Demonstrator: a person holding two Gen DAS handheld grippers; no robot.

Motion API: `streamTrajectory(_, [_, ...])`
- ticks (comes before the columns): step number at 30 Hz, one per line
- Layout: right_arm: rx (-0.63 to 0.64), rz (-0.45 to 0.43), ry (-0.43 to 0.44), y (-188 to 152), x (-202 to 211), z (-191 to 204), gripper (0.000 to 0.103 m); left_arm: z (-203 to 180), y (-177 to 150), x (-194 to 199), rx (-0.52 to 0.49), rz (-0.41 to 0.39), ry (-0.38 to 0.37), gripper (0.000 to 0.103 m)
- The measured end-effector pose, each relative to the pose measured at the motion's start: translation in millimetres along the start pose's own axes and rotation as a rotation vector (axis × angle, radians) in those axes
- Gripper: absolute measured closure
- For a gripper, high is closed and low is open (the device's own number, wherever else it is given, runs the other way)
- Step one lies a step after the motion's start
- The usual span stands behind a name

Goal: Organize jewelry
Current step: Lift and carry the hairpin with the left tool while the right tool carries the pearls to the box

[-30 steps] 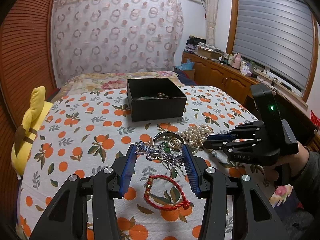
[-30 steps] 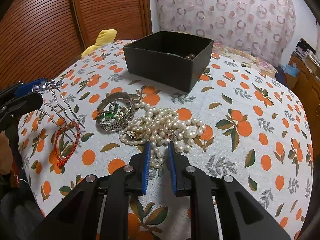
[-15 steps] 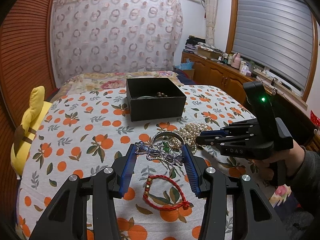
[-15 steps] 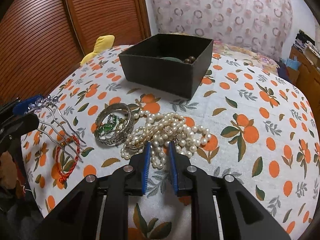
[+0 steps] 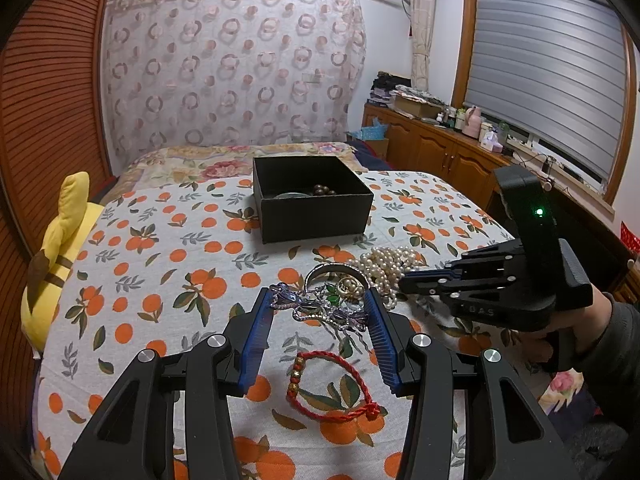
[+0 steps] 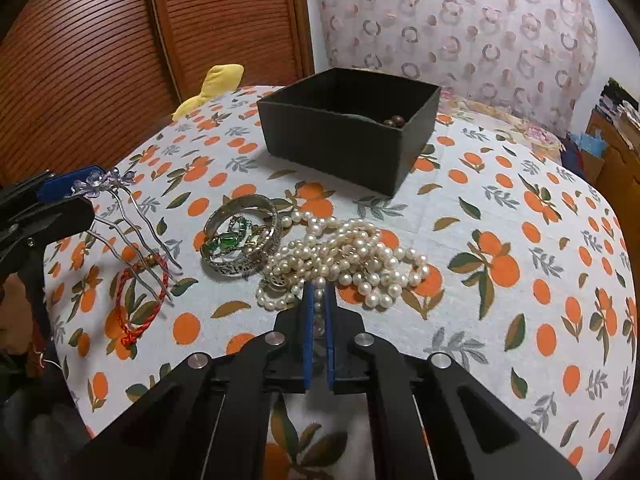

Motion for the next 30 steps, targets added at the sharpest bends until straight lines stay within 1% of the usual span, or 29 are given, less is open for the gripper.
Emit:
streamTrajectory(6, [0.007,-0.066,-0.017,3.4,27.3,-0.7,0.097,-2.8,8.0,1.6,-0.002,-0.025,-0.004,0.058])
streamTrajectory(15, [0.041,-0.212,-0.046,33.2,95.0,3.0,0.097,-1.5,38.9,9.8,-0.016,-0.071,-0.011,0.058])
streamTrajectory(30, [0.081,-0.368,-0.072,79.5,168.4,8.3,0.097,6.6,88.4,1.1,-0.023,-0.111,0.009,0.058])
Point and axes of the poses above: each gripper's, at about its wrist camera, not at the fingertips, and x roughly against the way its jaws point, z to its left, y to its top, the point moved 8 cm from there along -x, roughly the way its jaws point, and after that the axes turned 11 degrees about z, right-handed, at the moved point
